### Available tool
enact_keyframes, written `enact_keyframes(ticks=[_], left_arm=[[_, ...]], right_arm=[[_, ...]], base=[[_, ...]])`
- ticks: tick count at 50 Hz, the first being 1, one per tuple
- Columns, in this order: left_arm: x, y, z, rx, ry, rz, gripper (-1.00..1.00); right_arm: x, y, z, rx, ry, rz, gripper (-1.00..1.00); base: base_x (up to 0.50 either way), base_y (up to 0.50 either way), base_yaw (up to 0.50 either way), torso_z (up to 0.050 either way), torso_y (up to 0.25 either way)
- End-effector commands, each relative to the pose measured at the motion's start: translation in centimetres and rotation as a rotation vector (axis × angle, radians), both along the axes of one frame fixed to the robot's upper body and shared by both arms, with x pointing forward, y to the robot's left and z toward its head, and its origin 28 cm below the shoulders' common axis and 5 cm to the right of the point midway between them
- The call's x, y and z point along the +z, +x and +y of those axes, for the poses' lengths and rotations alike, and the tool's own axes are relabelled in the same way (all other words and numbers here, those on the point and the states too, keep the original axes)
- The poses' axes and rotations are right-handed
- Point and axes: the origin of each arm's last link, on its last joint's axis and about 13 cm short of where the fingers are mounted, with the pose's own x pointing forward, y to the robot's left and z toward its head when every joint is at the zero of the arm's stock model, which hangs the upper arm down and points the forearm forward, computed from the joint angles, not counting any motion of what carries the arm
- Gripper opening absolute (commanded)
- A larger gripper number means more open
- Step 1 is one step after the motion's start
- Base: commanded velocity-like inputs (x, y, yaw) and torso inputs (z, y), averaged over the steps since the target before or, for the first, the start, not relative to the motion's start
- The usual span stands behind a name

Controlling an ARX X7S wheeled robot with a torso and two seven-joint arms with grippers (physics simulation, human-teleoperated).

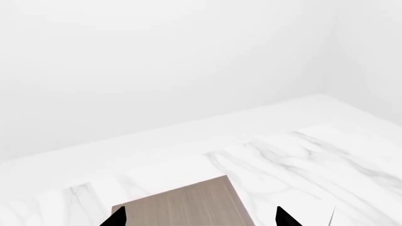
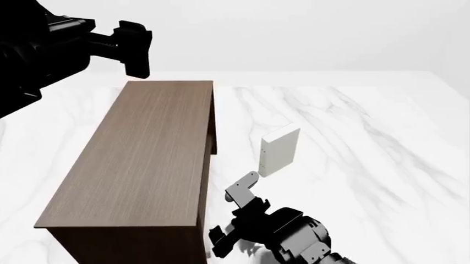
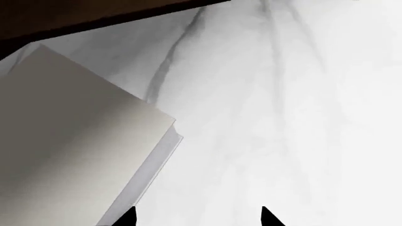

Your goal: Pick up the book on the right and place it under the cabinet shelf.

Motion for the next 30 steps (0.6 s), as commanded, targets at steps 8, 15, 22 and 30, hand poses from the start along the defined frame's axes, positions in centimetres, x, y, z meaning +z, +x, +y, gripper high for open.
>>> enact_keyframes(ticks=[8,15,22,30], left_arm=[[0.2,-0.2,0.2,0.012,0.002,-0.005,1.0],[0.2,-0.3,0.1,0.008,0.001,-0.007,1.0],[0.0,-0.2,-0.1,0.001,-0.002,-0.006,1.0],[-0.1,-0.1,-0.4,-0.011,-0.002,-0.005,1.0]], right_arm=[[0.3,0.4,2.7,0.079,0.181,0.055,1.0],[1.4,-0.4,1.4,0.052,0.175,0.028,1.0],[3.3,-2.2,-0.6,-0.002,0.176,-0.018,1.0],[5.5,-4.2,-2.4,-0.063,0.184,-0.067,1.0]], base=[[0.0,0.0,0.01,-0.003,0.0],[0.0,0.0,0.0,0.0,0.0],[0.0,0.0,0.0,0.0,0.0],[0.0,0.0,0.0,0.0,0.0]])
